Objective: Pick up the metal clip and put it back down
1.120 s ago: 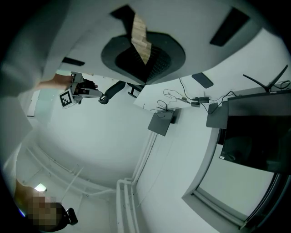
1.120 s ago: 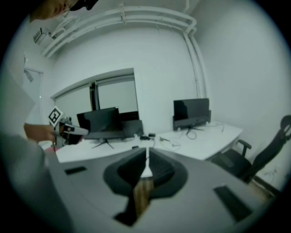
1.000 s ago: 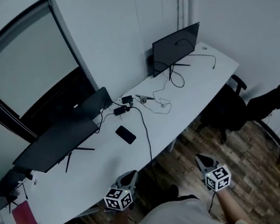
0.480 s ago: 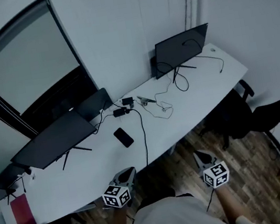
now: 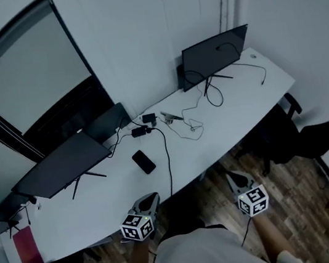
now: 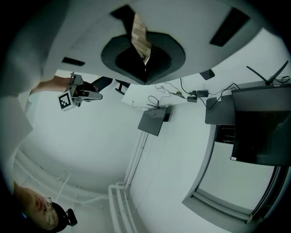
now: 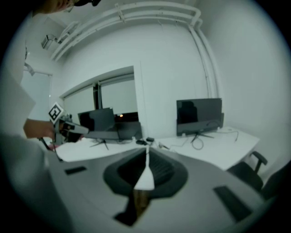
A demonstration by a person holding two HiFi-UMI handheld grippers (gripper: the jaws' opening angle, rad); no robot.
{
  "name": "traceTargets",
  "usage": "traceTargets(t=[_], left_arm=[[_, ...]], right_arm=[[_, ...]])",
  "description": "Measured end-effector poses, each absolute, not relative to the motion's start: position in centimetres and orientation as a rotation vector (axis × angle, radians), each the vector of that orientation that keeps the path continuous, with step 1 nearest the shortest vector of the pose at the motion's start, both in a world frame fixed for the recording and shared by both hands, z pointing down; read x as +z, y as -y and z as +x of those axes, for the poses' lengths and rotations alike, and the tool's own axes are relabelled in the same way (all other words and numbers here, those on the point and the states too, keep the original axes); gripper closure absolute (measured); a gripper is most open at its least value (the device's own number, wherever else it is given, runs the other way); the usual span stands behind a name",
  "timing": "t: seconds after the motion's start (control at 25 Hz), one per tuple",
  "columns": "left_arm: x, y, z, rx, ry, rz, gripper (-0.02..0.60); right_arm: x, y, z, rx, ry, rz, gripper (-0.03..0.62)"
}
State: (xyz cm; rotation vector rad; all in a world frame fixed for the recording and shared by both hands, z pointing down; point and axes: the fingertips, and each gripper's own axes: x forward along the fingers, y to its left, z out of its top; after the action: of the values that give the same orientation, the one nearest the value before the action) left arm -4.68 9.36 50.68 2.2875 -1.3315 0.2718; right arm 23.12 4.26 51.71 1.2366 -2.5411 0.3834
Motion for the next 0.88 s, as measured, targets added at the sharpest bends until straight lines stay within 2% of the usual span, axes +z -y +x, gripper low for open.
traceTargets(t=[0.88], left_arm=[[55.0,3.0,-8.1,0.325,1.184,2.302,0.549]], right_arm=[[54.9,6.2,16.8,0.404,2.402,1.256,0.557]])
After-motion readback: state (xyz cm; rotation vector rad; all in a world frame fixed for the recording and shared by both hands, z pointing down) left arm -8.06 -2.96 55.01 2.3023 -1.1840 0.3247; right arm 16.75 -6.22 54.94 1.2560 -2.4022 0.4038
